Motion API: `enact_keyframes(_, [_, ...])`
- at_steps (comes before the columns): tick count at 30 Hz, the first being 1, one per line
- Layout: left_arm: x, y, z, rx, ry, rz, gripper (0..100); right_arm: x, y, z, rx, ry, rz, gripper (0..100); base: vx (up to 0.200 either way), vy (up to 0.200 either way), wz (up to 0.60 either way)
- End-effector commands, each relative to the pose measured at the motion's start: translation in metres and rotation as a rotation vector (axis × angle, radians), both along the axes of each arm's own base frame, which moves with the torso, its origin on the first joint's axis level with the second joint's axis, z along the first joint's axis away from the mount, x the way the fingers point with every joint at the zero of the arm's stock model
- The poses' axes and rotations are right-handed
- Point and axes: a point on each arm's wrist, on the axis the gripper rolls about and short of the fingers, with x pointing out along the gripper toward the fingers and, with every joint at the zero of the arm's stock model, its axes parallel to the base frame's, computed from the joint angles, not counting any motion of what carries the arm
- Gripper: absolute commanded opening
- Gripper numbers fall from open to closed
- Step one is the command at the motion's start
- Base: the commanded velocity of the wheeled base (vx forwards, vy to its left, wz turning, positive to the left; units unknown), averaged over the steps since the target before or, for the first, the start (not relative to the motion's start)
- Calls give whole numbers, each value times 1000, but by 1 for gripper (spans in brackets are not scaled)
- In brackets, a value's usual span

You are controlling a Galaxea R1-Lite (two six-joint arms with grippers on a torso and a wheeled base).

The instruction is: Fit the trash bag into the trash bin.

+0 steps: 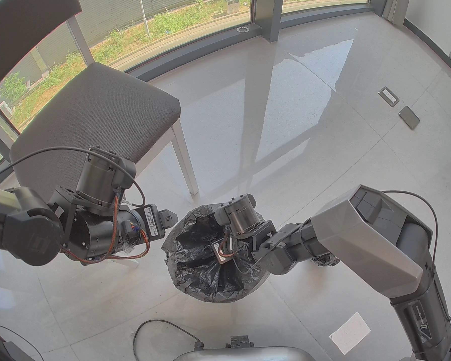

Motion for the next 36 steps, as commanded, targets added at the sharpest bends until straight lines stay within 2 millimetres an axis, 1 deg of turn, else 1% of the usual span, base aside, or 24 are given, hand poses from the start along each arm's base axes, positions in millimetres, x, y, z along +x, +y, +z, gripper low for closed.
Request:
enact_keyframes(1, [1,0,0,0,0,3,100,5,-4,-9,-16,7,-10,0,0,0,0])
enact_keyframes(5, [1,0,0,-1,0,4,100,18,-11,-5,-8,-43,-46,0,0,0,0])
enact_keyframes(11, [1,1,-1,0,2,6,100,32,-23,-2,-2,-63,-81,0,0,0,0])
enact_keyframes(18, [1,1,-1,-1,2,8,100,36,-25,4,16,-76,-94,0,0,0,0])
enact_keyframes(25, [1,1,-1,-2,2,11,100,29,-10,14,77,-88,-82,0,0,0,0])
enact_keyframes(27, [1,1,0,-2,0,11,100,28,-10,29,109,-99,-86,0,0,0,0])
enact_keyframes(31, [1,1,-1,2,3,13,100,19,-6,54,184,-97,-97,0,0,0,0])
enact_keyframes(33, [0,1,-1,3,3,9,100,10,-3,69,244,-62,-101,0,0,0,0])
enact_keyframes(34, [0,1,-2,3,6,10,100,8,-2,72,253,-55,-101,0,0,0,0])
enact_keyframes(35, [0,0,-2,4,7,7,100,1,-3,85,296,-17,-119,0,0,0,0])
enact_keyframes(36, [0,0,-2,4,7,7,100,1,-3,85,296,-17,-119,0,0,0,0])
